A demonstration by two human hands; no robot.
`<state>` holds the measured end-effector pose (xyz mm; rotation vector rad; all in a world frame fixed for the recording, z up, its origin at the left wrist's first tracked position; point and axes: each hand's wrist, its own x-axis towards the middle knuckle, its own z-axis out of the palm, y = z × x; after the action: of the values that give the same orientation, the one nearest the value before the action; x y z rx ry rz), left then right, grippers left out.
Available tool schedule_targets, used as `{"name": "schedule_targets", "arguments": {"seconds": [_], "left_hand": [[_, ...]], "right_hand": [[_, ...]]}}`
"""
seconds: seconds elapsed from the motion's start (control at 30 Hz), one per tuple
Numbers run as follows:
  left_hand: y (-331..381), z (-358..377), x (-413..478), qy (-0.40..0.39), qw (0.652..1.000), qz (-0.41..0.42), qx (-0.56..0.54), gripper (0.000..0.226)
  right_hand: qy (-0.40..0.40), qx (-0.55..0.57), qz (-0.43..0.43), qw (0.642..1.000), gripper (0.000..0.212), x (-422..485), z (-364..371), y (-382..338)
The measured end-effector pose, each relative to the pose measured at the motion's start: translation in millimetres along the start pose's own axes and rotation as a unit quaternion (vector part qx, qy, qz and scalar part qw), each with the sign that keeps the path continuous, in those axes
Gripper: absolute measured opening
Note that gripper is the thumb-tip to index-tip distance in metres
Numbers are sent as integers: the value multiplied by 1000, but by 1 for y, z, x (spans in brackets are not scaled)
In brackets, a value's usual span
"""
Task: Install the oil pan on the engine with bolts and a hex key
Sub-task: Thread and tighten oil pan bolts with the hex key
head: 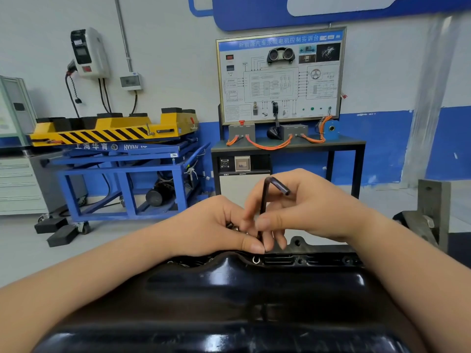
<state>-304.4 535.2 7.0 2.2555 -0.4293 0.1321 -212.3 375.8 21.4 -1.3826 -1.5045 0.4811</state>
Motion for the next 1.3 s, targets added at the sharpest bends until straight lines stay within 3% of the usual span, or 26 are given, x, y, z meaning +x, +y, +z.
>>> {"name": "schedule_targets", "arguments": {"seconds": [0.1,0.2,0.33,0.43,0.6,0.73,0.83,0.9,0.97,1.03,1.07,1.17,1.23,1.3], "left_hand": [[-2,0,0,1,1000,3,14,38],[-1,-1,0,-2,1000,2,23,28],[0,-2,0,-8,1000,3,9,20],[0,-2,0,-3,1000,-5,14,14],[-3,-1,0,7,1000,-1,10,25],[-2,-2,0,6,999,2,34,27],[3,-1,-1,-9,1000,20,19,36],[5,-1,-1,-21,1000,24,0,42],[3,0,0,-17,1000,17,7,36],[0,-1,0,-15,1000,4,10,8],[-3,-1,0,-6,1000,-2,14,7],[-6,-1,-1,18,1000,-6,13,24],[-6,0,-1,14,1000,3,7,21],[-5,0,-1,1,1000,14,2,39]], "right_hand": [[-21,21,9,1000,20,-2,-5,2],[-7,12,14,1000,13,-2,-4,0],[43,-50,15,998,28,0,1,-1],[33,-48,21,998,21,0,2,-2],[-28,35,29,999,18,-3,-4,-1],[-1,9,28,1000,9,-2,-2,-1],[40,-48,27,998,28,0,1,0],[40,-70,19,997,21,0,4,-3],[29,-64,20,997,10,-1,5,-6],[14,-46,22,999,13,-2,4,-7],[1,-33,24,999,15,-2,3,-7],[-37,-2,23,999,20,-4,0,-7],[-39,6,25,999,23,-5,-3,-5],[-28,9,25,999,22,-4,-3,-4]]}}
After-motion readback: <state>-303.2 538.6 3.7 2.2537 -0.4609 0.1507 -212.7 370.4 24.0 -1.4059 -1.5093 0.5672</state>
